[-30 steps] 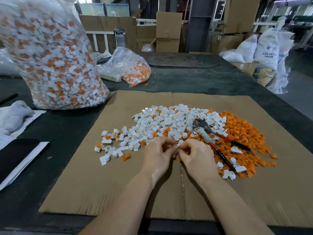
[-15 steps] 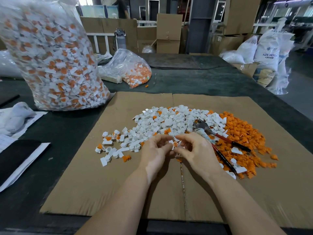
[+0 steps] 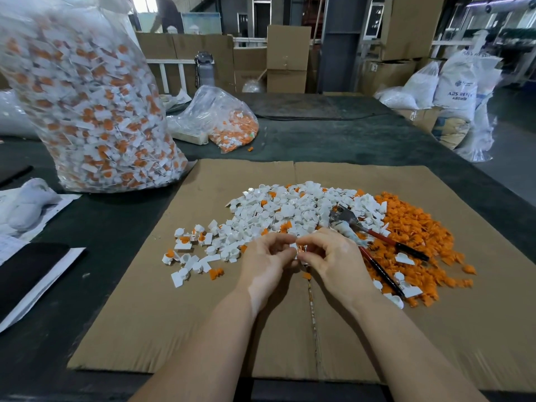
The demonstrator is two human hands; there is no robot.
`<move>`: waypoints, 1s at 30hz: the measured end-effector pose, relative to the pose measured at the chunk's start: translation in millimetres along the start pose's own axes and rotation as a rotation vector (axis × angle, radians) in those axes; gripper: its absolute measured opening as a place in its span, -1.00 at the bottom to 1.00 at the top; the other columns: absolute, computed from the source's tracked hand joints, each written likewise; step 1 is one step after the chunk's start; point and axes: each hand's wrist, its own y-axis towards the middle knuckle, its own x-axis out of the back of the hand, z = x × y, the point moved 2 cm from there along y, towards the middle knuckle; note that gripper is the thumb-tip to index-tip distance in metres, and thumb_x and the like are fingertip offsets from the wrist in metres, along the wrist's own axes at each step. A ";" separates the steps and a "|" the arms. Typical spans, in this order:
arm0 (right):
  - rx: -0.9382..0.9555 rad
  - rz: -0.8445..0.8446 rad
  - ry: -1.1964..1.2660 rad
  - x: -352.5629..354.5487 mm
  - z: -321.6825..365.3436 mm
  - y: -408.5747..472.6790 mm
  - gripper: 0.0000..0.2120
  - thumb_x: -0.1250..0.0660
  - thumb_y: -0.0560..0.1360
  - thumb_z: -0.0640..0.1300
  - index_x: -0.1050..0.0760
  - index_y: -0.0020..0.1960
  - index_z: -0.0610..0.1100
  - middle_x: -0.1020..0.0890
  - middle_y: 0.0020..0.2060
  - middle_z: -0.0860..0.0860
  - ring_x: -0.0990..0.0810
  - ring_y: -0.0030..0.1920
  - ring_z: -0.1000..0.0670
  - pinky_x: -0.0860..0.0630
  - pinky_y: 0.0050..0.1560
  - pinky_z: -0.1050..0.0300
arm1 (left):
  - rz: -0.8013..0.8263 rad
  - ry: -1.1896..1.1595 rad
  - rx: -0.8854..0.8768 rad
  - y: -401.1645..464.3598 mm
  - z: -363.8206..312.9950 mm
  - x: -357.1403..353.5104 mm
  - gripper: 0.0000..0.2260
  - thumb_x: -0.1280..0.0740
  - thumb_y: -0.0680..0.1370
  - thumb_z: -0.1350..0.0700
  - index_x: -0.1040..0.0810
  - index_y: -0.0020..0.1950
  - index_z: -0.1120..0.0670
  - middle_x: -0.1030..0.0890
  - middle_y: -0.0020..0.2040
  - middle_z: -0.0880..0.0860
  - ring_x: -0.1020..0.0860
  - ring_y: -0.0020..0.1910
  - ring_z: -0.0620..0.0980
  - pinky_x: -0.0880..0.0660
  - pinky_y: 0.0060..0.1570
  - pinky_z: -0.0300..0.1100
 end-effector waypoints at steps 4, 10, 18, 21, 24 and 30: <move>0.004 -0.006 0.003 -1.0 -0.2 0.2 -0.85 -0.43 0.41 -0.24 -0.63 -0.02 -0.16 -0.55 -0.23 0.04 -0.47 -0.19 0.12 -0.39 -0.12 0.38 | -0.010 -0.005 -0.003 2.2 3.3 1.5 -0.87 -0.34 0.50 0.35 -0.60 0.01 0.22 -0.59 -0.25 0.14 -0.60 -0.36 -0.09 -0.54 -0.30 -0.30; 0.010 0.001 -0.012 -0.9 -0.3 -1.4 -0.83 -0.44 0.40 -0.26 -0.63 0.00 -0.18 -0.55 -0.22 0.03 -0.47 -0.17 0.12 -0.48 -0.07 0.23 | -0.043 0.046 -0.012 5.0 6.1 1.5 -0.90 -0.41 0.47 0.28 -0.62 -0.06 0.12 -0.62 -0.24 0.12 -0.62 -0.27 -0.03 -0.56 -0.20 -0.20; -0.310 -0.225 -0.264 32.1 -29.0 -1.1 -0.67 -0.34 0.50 -0.04 -0.52 0.19 -0.19 -0.58 0.08 -0.10 -0.48 0.12 -0.08 -0.37 0.13 0.06 | -0.082 -0.117 0.095 10.5 3.0 -3.4 -0.90 -0.37 0.47 0.38 -0.57 -0.07 0.22 -0.59 -0.22 0.21 -0.59 -0.27 0.10 -0.60 -0.13 -0.03; -0.679 0.076 -0.475 44.4 -48.8 1.4 -0.55 -0.24 0.50 0.09 -0.37 0.30 -0.11 -0.43 0.26 -0.11 -0.33 0.29 -0.15 -0.24 0.29 -0.09 | -0.100 -0.086 0.096 12.5 2.0 -3.5 -0.89 -0.37 0.48 0.37 -0.58 -0.03 0.23 -0.60 -0.20 0.21 -0.58 -0.28 0.06 -0.59 -0.04 -0.01; -0.776 0.282 -0.534 45.1 -55.8 4.9 -0.62 -0.23 0.44 0.07 -0.37 0.18 -0.08 -0.40 0.25 -0.09 -0.28 0.33 -0.16 -0.09 0.39 -0.21 | -0.103 -0.066 0.084 13.8 0.5 -4.2 -0.90 -0.37 0.48 0.36 -0.58 -0.03 0.24 -0.60 -0.23 0.18 -0.58 -0.35 -0.02 -0.60 -0.19 -0.20; -0.658 0.227 -0.630 47.7 -50.7 9.1 -0.62 -0.18 0.50 0.12 -0.38 0.17 -0.11 -0.42 0.21 -0.10 -0.33 0.26 -0.16 -0.22 0.29 -0.12 | -0.116 -0.100 0.113 15.9 -2.0 -7.3 -0.89 -0.37 0.48 0.38 -0.56 -0.02 0.26 -0.61 -0.25 0.17 -0.57 -0.39 -0.04 -0.58 -0.29 -0.27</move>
